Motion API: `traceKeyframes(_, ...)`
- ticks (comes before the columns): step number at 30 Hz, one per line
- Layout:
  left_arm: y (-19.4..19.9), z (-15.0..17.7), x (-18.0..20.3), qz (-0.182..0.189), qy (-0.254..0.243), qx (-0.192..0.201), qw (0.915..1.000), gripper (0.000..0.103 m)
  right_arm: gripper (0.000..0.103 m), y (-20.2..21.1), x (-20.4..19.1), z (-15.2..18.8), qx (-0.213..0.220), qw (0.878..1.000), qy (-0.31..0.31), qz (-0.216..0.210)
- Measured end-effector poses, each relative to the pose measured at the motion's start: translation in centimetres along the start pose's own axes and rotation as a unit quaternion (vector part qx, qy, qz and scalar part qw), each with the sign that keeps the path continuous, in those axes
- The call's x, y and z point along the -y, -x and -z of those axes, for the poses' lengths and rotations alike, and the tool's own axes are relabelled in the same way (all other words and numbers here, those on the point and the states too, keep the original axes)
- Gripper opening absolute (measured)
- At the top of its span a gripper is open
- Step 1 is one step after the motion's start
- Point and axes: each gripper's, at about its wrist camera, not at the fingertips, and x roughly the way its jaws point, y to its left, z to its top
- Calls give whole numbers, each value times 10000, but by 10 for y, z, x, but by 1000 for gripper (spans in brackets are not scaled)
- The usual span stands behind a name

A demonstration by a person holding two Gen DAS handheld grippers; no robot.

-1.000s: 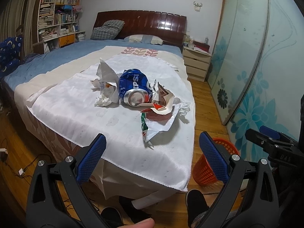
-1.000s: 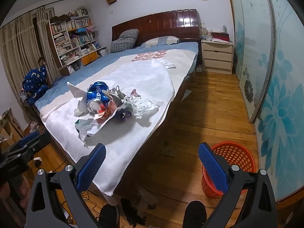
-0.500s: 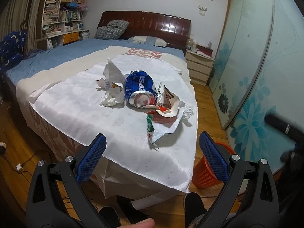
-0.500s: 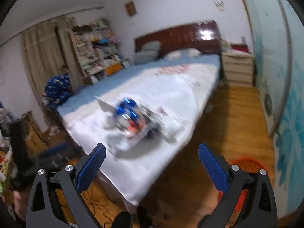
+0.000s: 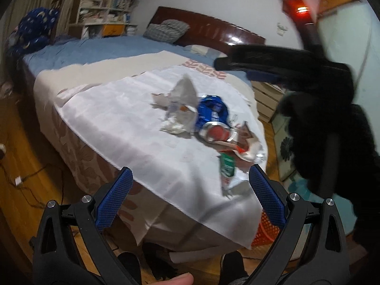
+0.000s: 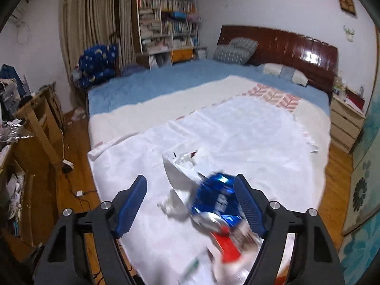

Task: Collect trash
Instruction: 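Grasp the white tissue with the left tool while the right tool grasps a white paper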

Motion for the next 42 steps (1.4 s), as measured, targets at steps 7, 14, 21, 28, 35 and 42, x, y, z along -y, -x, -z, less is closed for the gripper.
traceKeyframes(7,0,-7,-30,-163,312,39,9994,97,26,-87,-10,-7,-604,9981,-151,-14)
traceKeyframes(14,-5,-9,-34,-162,315,30,9994,97,20,-75,-3,-11,-414,9970,-518,-393)
traceKeyframes(21,-3,-11,-33,-200,250,78,9995,97,16,-6,7,-21,214,9967,-641,-439)
traceKeyframes(28,-23,-23,-38,-312,235,34,9992,97,15,100,37,-7,1102,9871,-1014,-565)
traceKeyframes(35,-62,-37,-32,-125,272,-120,9995,97,14,165,72,67,1335,9781,-1485,-593)
traceKeyframes(42,-107,-50,-12,-274,123,-180,9994,97,14,174,99,153,1277,9698,-1938,-756)
